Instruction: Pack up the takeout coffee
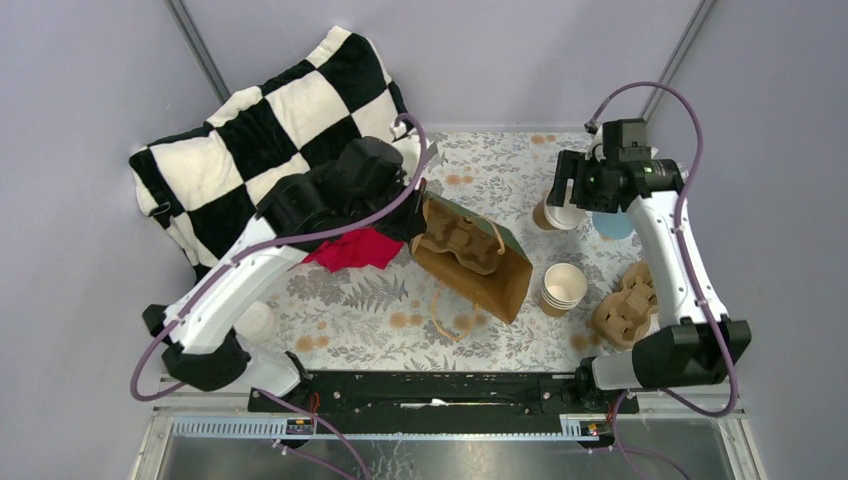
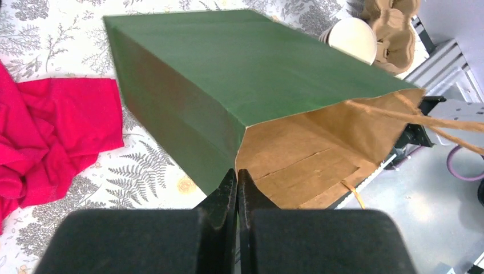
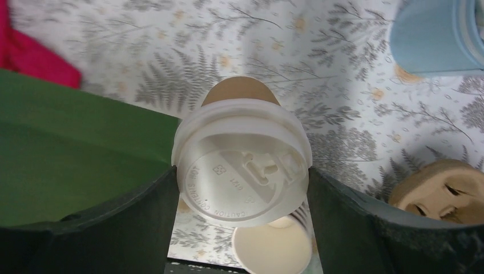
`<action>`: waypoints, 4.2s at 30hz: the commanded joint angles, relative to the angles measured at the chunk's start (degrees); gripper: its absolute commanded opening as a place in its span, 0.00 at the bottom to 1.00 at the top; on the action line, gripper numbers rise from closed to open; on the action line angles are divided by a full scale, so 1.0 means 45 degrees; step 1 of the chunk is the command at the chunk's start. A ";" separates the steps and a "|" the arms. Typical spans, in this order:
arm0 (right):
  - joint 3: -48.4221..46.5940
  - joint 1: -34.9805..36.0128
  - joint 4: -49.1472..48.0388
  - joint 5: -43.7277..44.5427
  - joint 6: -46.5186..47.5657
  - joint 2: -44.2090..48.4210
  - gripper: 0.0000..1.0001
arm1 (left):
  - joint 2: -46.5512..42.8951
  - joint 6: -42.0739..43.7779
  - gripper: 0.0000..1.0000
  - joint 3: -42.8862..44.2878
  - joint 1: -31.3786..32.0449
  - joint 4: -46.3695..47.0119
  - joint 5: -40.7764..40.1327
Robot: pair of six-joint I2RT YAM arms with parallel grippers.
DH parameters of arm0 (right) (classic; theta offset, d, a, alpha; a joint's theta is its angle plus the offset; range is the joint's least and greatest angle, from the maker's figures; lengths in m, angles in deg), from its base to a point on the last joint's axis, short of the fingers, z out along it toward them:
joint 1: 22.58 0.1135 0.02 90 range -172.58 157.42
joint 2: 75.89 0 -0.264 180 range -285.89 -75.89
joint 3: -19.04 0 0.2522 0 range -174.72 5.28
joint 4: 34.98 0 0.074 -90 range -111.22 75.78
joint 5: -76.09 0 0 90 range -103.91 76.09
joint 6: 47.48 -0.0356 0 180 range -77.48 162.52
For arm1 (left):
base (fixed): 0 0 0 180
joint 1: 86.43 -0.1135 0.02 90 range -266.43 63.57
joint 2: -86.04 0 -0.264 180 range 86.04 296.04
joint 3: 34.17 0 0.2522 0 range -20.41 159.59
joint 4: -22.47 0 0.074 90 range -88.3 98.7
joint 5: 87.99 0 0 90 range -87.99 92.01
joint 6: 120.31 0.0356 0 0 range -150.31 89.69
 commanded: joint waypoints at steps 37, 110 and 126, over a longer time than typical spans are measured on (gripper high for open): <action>-0.4556 0.3946 -0.1969 -0.8052 -0.0323 0.2360 0.78 | -0.0268 -0.1952 0.00 -0.2099 0.0014 0.0410 -0.3057; -0.1134 1.1960 -0.0130 0.2404 0.8695 0.1053 0.69 | -0.3699 -0.0641 0.00 -0.7199 -0.2328 0.4308 0.1214; 0.0448 1.3213 -0.0902 0.3426 0.9851 0.0622 0.70 | -0.5105 0.0177 0.00 -0.9321 -0.2213 0.5677 0.1411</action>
